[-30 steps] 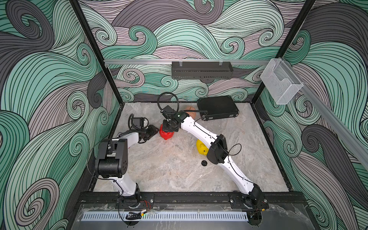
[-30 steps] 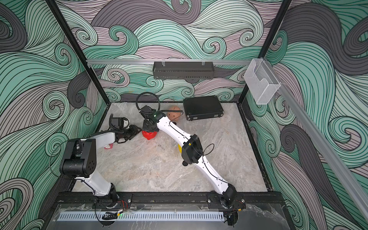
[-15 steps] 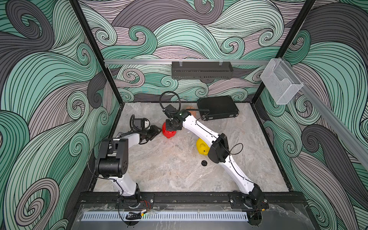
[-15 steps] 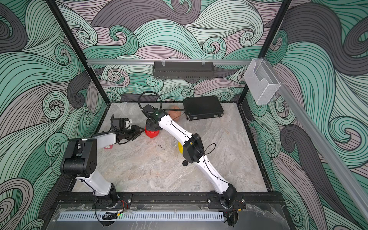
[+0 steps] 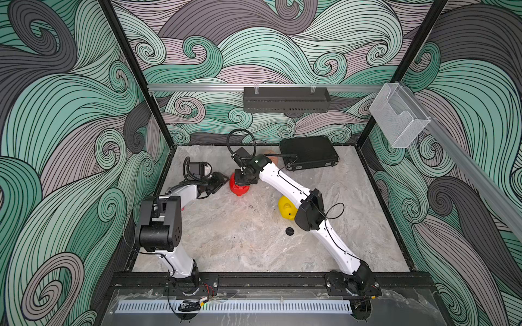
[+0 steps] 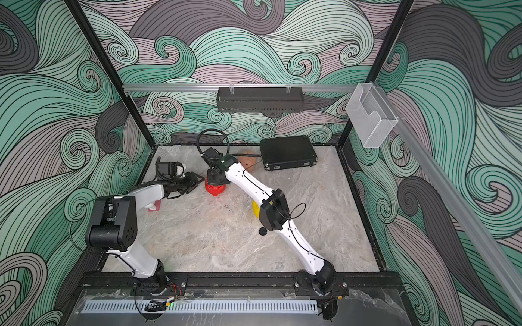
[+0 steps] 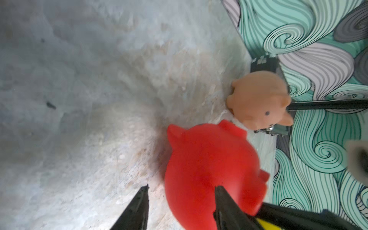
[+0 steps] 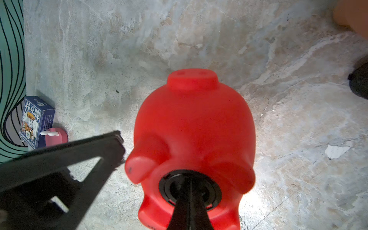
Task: Close piggy banks
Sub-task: Insert the knob into the piggy bank, then move the piggy bank to the center of the board.
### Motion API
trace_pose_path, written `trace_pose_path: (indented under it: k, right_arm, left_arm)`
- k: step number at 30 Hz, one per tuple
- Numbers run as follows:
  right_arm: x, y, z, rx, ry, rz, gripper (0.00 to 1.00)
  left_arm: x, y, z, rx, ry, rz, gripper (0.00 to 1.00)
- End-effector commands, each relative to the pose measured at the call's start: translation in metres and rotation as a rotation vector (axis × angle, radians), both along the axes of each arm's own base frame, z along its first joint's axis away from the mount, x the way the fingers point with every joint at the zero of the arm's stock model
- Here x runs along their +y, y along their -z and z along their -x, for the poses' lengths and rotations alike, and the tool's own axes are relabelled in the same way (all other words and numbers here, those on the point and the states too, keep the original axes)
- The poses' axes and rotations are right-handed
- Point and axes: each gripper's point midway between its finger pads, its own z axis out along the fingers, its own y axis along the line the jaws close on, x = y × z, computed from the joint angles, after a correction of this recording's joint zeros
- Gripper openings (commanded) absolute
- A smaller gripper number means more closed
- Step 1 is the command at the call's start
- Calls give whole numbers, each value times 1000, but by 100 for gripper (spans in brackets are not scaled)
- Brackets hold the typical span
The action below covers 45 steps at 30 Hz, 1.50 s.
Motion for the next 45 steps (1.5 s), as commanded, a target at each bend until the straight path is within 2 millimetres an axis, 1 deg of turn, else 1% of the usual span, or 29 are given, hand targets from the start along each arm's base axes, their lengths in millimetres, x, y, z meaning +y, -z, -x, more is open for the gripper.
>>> trace_pose_path:
  k: [1,2,6,11,16,19,24,31,35,40,45]
  right_arm:
    - [-8,38,13,83,-30,78,0]
    - [-8,39,14,86,-35,77,0]
    - [-7,37,14,83,-38,73,0]
    - [-6,36,15,85,-55,68,0]
    - [-4,35,17,88,-82,62,0]
    - [-2,33,18,85,-96,57,0]
    - [-3,31,17,83,-101,53,0]
    - [-2,29,17,84,-105,44,0]
    - [-2,27,17,85,-104,41,0]
    - [-4,26,21,97,-108,44,0]
    - [-15,29,26,105,-113,87,0]
  left_arm:
    - [0,-22,-24,-50,-2,52,57]
    - [-4,-27,-31,-63,20,71,57]
    - [-13,-28,-53,-79,79,111,57]
    - [-24,-19,-72,-59,135,161,58]
    - [-32,-4,-79,-29,175,151,56]
    - [-43,2,-79,-22,223,151,56]
    - [-62,9,-69,-13,296,149,55]
    - [-79,25,-45,33,361,141,50]
    - [-82,35,-32,65,377,139,48]
    - [-77,49,-15,121,365,105,46]
    - [-76,53,-1,132,361,103,46]
